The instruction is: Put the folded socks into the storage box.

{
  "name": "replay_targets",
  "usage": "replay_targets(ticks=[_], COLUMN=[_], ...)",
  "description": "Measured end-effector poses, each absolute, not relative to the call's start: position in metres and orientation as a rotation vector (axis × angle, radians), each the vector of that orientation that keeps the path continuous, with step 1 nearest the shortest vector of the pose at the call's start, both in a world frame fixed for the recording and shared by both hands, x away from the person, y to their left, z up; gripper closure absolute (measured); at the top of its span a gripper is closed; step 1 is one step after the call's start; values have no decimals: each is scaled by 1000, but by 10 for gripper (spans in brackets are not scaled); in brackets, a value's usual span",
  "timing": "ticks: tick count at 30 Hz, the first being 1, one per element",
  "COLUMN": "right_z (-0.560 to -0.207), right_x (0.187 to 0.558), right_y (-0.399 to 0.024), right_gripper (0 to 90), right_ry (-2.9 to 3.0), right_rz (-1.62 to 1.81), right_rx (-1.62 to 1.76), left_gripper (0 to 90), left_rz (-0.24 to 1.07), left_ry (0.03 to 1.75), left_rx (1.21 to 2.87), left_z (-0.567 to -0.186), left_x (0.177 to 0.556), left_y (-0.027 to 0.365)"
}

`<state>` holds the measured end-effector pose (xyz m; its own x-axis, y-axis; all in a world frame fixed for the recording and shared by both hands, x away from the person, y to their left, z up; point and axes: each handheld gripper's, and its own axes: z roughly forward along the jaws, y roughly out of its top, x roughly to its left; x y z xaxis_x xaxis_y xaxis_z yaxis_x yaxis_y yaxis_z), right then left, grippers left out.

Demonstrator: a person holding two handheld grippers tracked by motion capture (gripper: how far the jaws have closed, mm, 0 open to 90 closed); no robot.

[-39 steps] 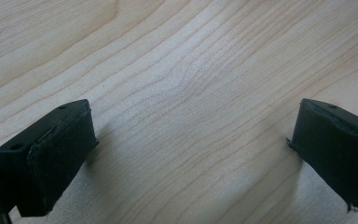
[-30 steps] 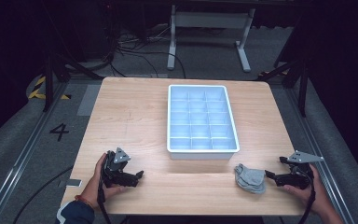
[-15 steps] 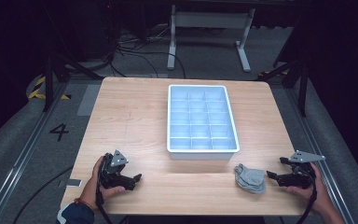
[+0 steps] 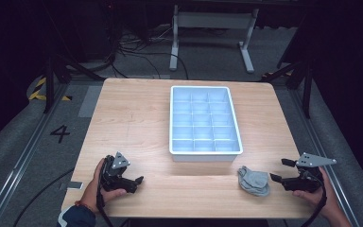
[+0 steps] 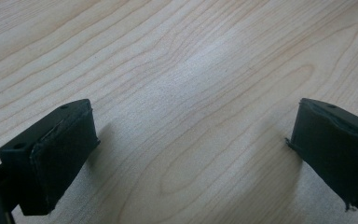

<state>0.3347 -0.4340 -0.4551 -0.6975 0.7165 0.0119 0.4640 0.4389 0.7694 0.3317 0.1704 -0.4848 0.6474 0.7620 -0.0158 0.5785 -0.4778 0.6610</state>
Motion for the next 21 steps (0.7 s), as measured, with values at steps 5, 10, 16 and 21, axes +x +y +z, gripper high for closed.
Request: replay_targets(ticks=[5,10,16,21], right_z=[-448,-445,-447,-457], right_x=[331,330,334,335], right_y=[-422,-408,-391,-377], right_gripper=[212,214,219,220], right_ry=[2408,2450,2522,2604], right_rz=[1141,1138,1114,1065], right_rx=[948,890,847,811], left_gripper=[6,6,6,6], left_rz=[377,377,379,377], left_ry=[1032,1031,1031,1032], left_rx=[2225,2226,2226,2225], left_z=[-485,-485,-485,-485], left_x=[332,332,332,332], left_y=[171,171,171,171])
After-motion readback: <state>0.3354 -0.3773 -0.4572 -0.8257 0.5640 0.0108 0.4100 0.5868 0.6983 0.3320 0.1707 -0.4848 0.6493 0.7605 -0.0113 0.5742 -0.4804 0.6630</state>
